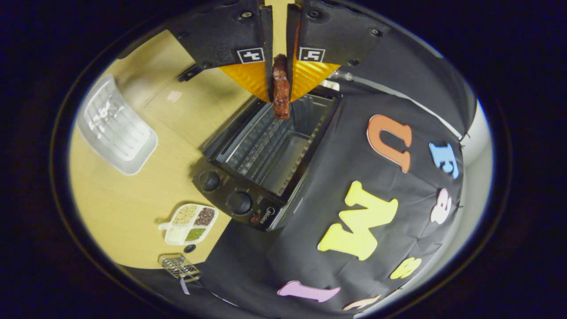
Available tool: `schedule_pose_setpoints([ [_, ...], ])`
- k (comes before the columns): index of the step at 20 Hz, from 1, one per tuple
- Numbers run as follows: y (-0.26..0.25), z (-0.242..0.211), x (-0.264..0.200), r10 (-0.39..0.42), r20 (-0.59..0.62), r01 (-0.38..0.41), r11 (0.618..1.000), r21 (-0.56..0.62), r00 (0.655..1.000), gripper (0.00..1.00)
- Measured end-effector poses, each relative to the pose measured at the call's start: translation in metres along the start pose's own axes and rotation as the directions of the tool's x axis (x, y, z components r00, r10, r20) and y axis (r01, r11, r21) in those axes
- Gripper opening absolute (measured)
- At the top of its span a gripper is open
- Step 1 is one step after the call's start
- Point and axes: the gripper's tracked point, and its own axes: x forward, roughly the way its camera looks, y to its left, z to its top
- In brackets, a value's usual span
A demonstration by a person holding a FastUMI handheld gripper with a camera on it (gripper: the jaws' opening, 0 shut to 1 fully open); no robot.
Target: Open the toaster oven, put the food inside, and close the toaster oven door.
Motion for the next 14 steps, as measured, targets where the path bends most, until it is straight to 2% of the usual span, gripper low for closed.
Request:
schedule_pose_setpoints([
  [2, -0.008, -0.008, 0.020, -0.040, -0.001, 0.040, 0.999, 0.021, 0.999, 0.15],
  [6, -0.010, -0.005, 0.059, -0.059, 0.051, 0.052, 0.991, 0.125, 0.997, 0.15],
  [11, -0.004, 0.014, 0.103, -0.086, 0.137, 0.068, 0.989, 0.131, 0.987, 0.15],
  [14, -0.011, 0.018, 0.125, -0.129, 0.150, 0.112, 0.987, 0.115, 0.980, 0.15],
])
